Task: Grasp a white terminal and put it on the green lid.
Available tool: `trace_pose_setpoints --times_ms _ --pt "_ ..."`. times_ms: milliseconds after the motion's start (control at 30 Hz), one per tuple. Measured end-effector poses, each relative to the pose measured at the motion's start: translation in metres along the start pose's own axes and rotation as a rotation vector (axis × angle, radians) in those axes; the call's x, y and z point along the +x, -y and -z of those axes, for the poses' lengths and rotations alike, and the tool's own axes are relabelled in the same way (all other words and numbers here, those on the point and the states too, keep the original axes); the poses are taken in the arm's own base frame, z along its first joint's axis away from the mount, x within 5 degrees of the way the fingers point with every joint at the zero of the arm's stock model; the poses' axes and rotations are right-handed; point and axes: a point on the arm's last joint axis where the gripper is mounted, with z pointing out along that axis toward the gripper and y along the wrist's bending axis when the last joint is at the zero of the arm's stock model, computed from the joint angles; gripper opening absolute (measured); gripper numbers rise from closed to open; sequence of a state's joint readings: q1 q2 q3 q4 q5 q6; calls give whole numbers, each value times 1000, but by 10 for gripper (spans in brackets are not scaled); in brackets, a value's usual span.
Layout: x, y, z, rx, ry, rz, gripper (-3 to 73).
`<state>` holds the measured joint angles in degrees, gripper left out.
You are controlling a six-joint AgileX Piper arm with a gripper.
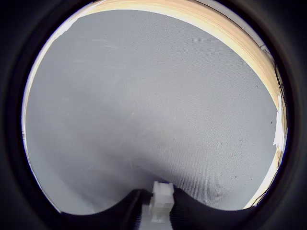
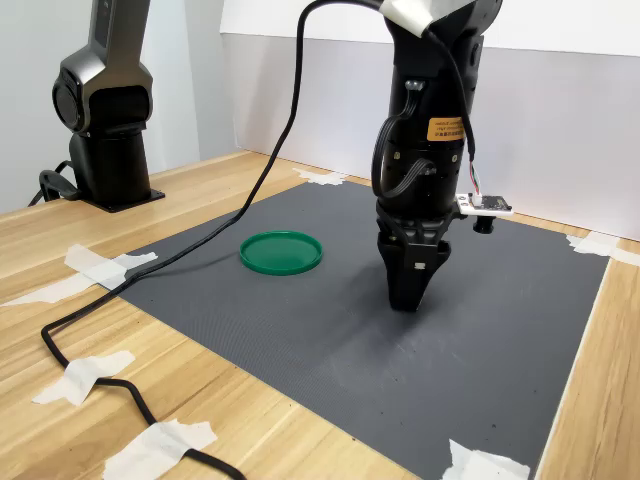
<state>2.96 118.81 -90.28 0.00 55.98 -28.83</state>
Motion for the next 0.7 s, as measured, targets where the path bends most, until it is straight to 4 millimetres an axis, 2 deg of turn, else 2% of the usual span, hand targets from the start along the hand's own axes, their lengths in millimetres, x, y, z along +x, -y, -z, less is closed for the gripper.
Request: trace_pose_setpoints --times_ms 100,300,367,533,633,700 --pt "0 0 0 0 0 0 99" --pt "1 0 1 -7 -13 -1 91" --pt "3 -1 8 -7 -13 1 91" --pt "7 -3 60 37 64 31 91" --pt "16 -9 100 56 109 58 91" --pt "23 -14 119 54 134 83 91"
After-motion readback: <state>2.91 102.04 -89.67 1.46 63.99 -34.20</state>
